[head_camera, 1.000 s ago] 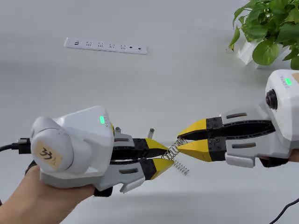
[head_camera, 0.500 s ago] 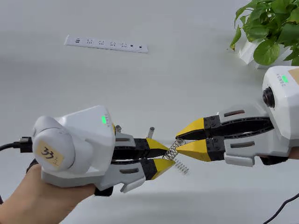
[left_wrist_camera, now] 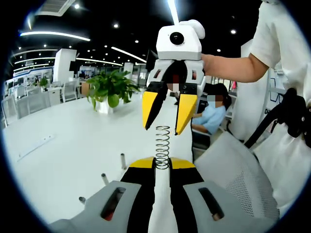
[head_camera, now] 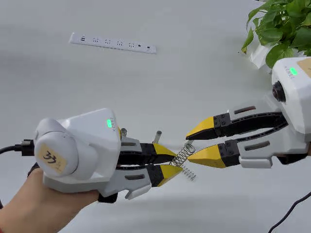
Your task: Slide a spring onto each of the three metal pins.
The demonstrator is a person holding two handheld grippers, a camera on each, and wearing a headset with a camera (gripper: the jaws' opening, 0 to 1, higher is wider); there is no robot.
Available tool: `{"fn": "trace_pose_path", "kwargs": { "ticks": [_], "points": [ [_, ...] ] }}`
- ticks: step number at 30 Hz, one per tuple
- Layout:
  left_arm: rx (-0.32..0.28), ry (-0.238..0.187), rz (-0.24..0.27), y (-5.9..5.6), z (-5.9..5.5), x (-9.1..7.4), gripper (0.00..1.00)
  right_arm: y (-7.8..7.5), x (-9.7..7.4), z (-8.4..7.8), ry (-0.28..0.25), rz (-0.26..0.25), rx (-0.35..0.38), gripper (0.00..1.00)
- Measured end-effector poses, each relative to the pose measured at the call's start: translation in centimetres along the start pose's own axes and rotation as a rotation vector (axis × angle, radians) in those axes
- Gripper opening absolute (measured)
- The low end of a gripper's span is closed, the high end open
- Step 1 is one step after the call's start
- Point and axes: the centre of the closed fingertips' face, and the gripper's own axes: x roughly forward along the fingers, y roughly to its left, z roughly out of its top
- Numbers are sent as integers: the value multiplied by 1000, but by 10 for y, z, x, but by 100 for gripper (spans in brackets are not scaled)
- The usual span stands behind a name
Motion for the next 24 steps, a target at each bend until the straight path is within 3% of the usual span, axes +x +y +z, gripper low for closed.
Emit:
{"fn": "trace_pose_path", "kwargs": {
  "ticks": [6,24],
  "points": [
    [5,-2,-2,0,0,2,6,4,7,-7,131,72,-98,18],
    [2,-14,-3,3,1,2,6,0,19,-18,295,189,-219,11]
  ]
}}
